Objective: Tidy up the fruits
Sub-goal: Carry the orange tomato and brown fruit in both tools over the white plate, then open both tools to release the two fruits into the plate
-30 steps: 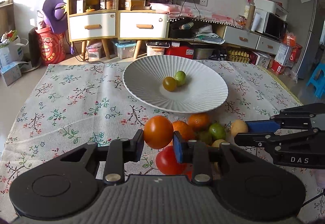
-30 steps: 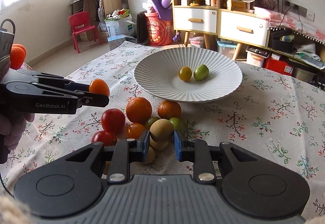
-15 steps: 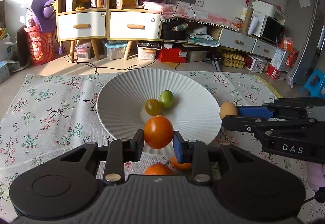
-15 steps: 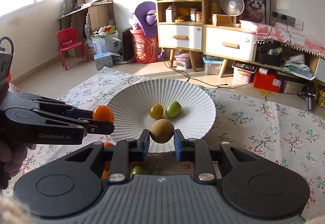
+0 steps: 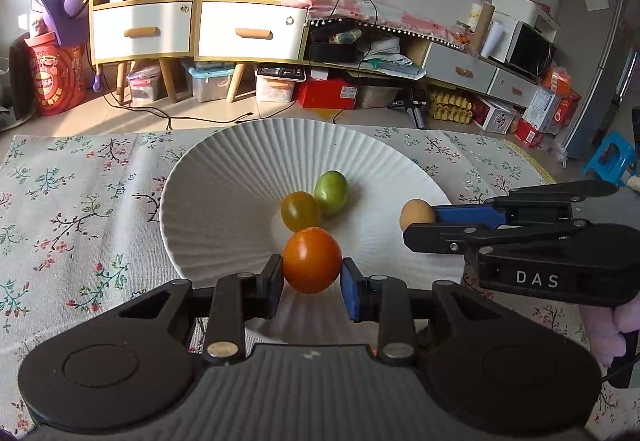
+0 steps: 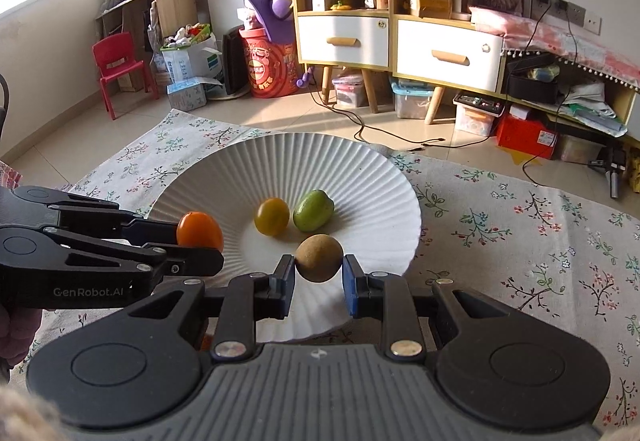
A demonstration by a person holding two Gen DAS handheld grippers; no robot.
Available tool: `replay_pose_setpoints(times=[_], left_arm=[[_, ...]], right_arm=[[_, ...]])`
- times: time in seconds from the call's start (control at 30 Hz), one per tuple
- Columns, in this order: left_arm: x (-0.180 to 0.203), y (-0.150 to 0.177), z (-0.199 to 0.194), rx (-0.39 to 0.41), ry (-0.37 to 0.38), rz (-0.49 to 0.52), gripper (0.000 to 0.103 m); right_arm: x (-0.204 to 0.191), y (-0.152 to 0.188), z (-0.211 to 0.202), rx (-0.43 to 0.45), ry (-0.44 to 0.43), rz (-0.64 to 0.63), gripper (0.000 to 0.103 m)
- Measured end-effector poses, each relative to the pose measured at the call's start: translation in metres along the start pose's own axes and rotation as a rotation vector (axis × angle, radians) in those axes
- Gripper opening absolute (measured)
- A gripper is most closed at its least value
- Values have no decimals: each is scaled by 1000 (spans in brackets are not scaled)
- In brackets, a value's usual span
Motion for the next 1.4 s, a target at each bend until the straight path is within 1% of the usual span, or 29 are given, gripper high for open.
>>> replay_pose_setpoints(times=[0.17, 0.5, 0.87, 1.07, 1.13, 1.17, 1.2, 1.27, 1.4], left_arm=[[4, -1, 8, -6, 20, 16, 28], [4, -3, 16, 3, 45, 34, 28], [3, -2, 15, 12, 44, 48, 28], [6, -2, 12, 17, 42, 51, 31], [5, -4, 10, 17, 44, 45, 36], [5, -4, 8, 20, 46, 42, 41], [5, -5, 6, 22, 46, 41, 44], [7, -6, 3, 25, 44, 48, 46], [12, -8, -7, 32, 36, 60, 54]], right_arm=[[2, -1, 6, -7, -18, 15, 23], [-3, -3, 13, -23, -35, -8, 23], [-6, -6, 22, -48, -53, -36, 23], [-7, -7, 19, -55, -53, -57, 24], [-7, -7, 15, -50, -51, -60, 29], [-5, -6, 12, -48, -50, -59, 31], [-4, -6, 10, -47, -49, -59, 33], [-3, -6, 4, -42, -46, -62, 36], [-2, -7, -10, -22, -42, -60, 43]])
Point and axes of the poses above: each gripper's, at about its wrist camera, not at the fingertips, and z roughly the way its jaws point, x to its right, y to its underside, the point moved 8 cm from there along z, roughly the way its jaws point, and after that the axes turned 4 degrees about z, right-handed, at the moved point
